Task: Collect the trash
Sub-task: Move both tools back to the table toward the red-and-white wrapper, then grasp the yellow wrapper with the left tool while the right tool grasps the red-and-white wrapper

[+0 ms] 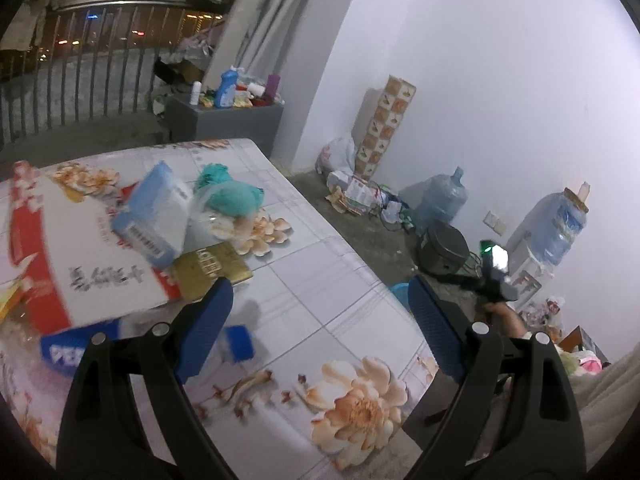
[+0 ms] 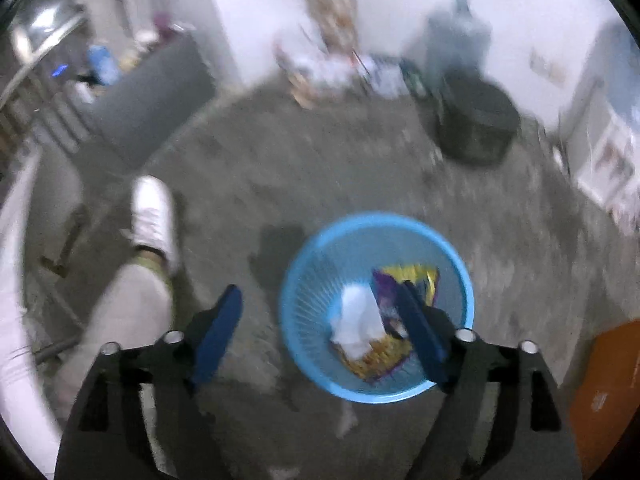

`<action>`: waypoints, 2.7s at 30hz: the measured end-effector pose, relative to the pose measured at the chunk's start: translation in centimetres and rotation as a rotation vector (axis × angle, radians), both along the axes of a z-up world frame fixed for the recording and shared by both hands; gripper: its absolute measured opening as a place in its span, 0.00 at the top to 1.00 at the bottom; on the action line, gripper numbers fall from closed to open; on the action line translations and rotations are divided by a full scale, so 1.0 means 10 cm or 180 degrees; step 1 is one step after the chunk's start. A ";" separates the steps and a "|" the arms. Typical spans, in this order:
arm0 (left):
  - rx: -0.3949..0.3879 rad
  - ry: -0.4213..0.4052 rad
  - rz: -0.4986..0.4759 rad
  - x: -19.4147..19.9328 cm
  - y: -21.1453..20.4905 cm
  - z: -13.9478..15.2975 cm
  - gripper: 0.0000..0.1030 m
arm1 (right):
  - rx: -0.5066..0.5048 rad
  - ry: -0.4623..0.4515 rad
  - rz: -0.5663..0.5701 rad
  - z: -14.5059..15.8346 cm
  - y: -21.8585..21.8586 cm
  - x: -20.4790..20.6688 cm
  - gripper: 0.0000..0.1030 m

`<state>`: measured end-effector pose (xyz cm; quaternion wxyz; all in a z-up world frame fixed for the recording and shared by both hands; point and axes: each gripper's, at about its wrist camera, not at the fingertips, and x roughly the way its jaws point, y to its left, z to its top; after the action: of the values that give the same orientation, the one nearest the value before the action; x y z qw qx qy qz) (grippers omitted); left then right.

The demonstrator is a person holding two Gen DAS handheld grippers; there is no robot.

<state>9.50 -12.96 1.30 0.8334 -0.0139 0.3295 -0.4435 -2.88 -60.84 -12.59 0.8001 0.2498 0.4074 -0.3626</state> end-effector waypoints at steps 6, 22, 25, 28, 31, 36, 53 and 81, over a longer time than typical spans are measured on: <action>-0.0074 -0.0163 0.0258 -0.13 0.50 0.04 0.18 | -0.0600 -0.0350 0.0283 0.85 0.86 0.18 0.06; -0.0113 -0.0338 0.1173 -0.24 1.73 -0.01 0.18 | -0.1055 -0.1466 0.1811 1.91 2.82 0.84 0.06; -0.0154 -0.0350 0.1356 -0.21 1.89 -0.01 0.18 | -0.0779 -0.1608 0.2027 1.92 3.07 1.00 0.06; -0.0119 -0.0307 0.1556 -0.13 2.00 -0.04 0.18 | -0.0454 -0.1672 0.2317 1.90 3.32 1.15 0.06; -0.0105 -0.0231 0.1732 0.00 2.10 -0.05 0.18 | -0.0310 -0.1610 0.2587 1.86 3.61 1.32 0.06; -0.0397 0.0133 0.1933 0.30 2.40 -0.11 0.18 | -0.0275 -0.1550 0.2924 1.81 3.97 1.47 0.08; -0.2162 0.2677 0.1986 1.42 2.86 -1.20 0.41 | -0.0295 -0.1207 0.3608 1.71 4.94 2.14 0.17; -0.2268 0.2004 0.1655 1.41 2.66 -0.85 0.98 | -0.0487 -0.1135 0.3186 1.84 4.88 2.07 0.97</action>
<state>23.58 13.66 -7.18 0.7203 -0.5089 0.3782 -0.2813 17.83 -12.04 5.80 0.9478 0.0237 0.3069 0.0825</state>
